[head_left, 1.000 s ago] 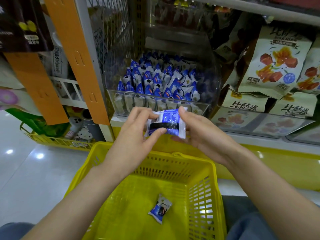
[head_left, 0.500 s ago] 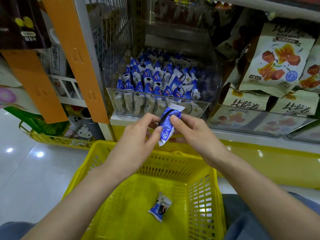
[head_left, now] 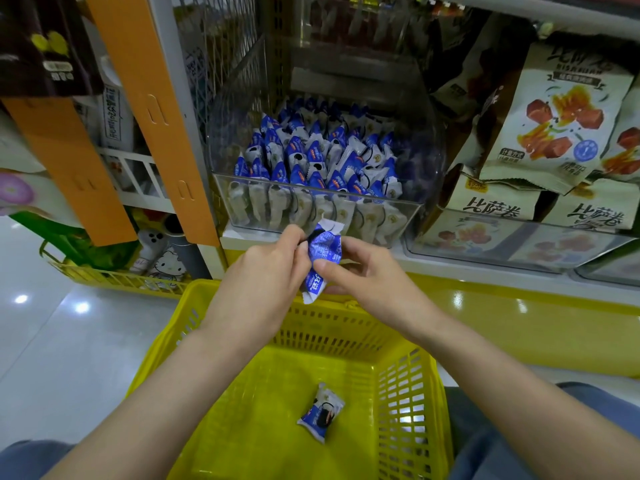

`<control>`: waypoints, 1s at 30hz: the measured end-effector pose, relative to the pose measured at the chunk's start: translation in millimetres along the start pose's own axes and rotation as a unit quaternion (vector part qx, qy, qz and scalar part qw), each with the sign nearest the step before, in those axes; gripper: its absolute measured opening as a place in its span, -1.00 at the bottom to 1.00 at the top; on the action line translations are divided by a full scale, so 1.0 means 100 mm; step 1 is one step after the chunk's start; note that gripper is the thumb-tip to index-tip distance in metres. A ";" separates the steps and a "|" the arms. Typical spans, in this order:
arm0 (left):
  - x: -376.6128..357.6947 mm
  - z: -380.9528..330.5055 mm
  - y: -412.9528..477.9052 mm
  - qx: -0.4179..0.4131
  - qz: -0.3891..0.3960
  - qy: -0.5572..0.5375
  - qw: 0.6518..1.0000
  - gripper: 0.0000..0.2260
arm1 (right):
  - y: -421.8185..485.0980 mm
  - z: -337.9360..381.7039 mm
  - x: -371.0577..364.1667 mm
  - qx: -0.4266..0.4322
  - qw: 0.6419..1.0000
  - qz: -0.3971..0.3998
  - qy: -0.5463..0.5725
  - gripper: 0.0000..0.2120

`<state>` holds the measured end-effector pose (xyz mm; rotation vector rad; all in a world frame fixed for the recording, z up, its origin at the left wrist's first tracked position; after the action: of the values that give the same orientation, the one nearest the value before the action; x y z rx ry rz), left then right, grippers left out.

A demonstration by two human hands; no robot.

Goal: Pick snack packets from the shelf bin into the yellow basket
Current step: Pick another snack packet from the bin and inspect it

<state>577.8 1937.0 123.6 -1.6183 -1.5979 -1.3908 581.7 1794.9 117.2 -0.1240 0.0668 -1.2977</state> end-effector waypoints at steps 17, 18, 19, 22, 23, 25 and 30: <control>-0.14 0.03 0.03 0.031 -0.004 -0.136 0.990 -0.91 | -0.02 -0.02 -0.01 0.031 0.996 -0.006 -0.080 -0.73; -0.15 0.03 0.02 0.033 0.008 -0.143 0.989 -0.90 | -0.01 -0.02 -0.01 0.032 0.996 -0.013 -0.082 -0.71; -0.17 0.02 0.01 0.032 0.016 -0.148 0.988 -0.87 | -0.01 -0.02 0.00 0.034 0.996 -0.018 -0.083 -0.70; -0.17 0.01 0.00 0.035 0.032 -0.165 0.985 -0.84 | 0.01 -0.02 0.02 0.034 0.996 -0.011 -0.086 -0.72; -0.16 0.01 0.01 0.039 0.036 -0.172 0.984 -0.84 | 0.01 -0.02 0.02 0.033 0.996 -0.003 -0.088 -0.73; -0.15 0.01 0.02 0.049 0.040 -0.190 0.980 -0.84 | 0.03 -0.03 0.02 0.031 0.996 0.003 -0.078 -0.75; -0.15 -0.08 0.01 0.087 0.087 -0.350 0.929 -0.83 | 0.06 -0.07 0.10 0.087 0.976 -0.115 -0.164 -0.66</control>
<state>579.5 1923.3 113.7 -2.2190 -1.8103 -0.5679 589.2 1786.2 110.2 -0.1982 -0.3512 -1.4911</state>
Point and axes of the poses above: each hand's wrist, its own y-axis towards the middle knuckle, its own x-axis out of the back of the hand, z = x × y, the point moved 2 cm from there along y, towards the middle knuckle, and after that the axes turned 9 degrees about y, right-handed, at the moved point
